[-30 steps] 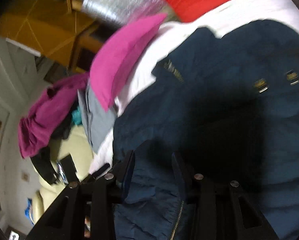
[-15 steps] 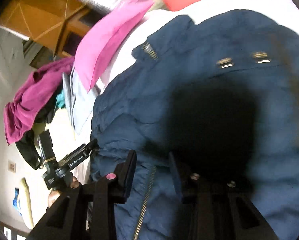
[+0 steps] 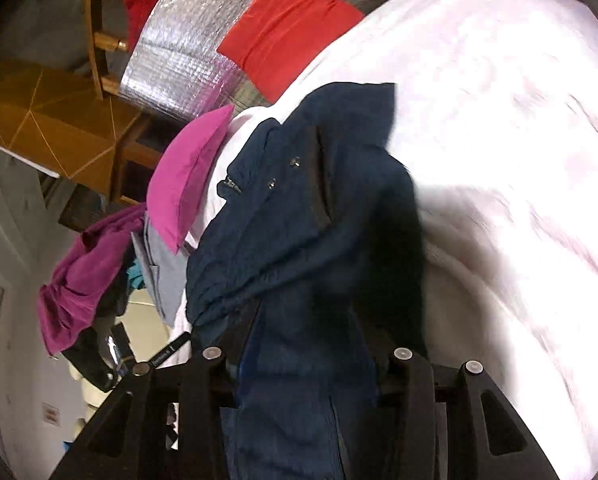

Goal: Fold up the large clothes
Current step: 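Grasp the jacket hem with both grippers and lift it toward the collar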

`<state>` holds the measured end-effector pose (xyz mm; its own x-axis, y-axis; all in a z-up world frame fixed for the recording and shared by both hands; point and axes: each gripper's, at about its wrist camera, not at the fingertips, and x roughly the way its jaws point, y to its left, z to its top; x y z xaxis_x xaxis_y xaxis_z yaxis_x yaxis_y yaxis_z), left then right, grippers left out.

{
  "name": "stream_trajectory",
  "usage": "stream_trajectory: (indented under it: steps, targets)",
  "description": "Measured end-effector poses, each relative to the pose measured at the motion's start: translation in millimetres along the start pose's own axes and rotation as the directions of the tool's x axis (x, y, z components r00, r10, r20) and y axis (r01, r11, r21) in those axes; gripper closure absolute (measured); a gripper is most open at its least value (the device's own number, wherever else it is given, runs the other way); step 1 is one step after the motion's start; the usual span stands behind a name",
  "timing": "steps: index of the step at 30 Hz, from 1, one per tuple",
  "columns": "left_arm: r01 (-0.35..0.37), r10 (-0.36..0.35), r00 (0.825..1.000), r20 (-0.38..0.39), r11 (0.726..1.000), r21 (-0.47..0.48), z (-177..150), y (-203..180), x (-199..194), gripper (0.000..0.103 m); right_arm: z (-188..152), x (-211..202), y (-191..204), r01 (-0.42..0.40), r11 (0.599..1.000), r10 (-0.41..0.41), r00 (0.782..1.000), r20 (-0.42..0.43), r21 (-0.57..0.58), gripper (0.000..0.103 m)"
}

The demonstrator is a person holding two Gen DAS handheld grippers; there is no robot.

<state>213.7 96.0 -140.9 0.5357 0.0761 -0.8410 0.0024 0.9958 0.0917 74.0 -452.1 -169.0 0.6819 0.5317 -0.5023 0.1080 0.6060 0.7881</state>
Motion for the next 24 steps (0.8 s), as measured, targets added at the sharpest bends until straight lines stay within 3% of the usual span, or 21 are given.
stream_trajectory:
  steps: [5, 11, 16, 24]
  targets:
    - [0.046, -0.048, 0.998, -0.038, 0.997, -0.061, -39.4, 26.4, -12.3, 0.03, -21.9, -22.7, -12.1, -0.017, 1.0, 0.017, 1.0, -0.011, 0.009, 0.053]
    - [0.124, -0.143, 0.986, -0.09, 0.974, -0.188, -91.1, 67.7, -29.2, 0.03, -48.3, -44.9, -27.8, -0.038, 0.999, 0.038, 0.999, -0.023, 0.012, 0.053]
    - [0.145, -0.182, 0.975, -0.13, 0.956, -0.254, -117.3, 98.9, -42.0, 0.03, -69.6, -59.7, -40.4, -0.058, 0.998, 0.059, 0.997, -0.049, 0.009, 0.045]
    - [0.251, -0.311, 0.933, -0.18, 0.923, -0.291, -132.9, 121.0, -60.6, 0.031, -100.3, -59.2, -65.0, -0.094, 0.994, 0.099, 0.989, -0.108, 0.051, 0.041]
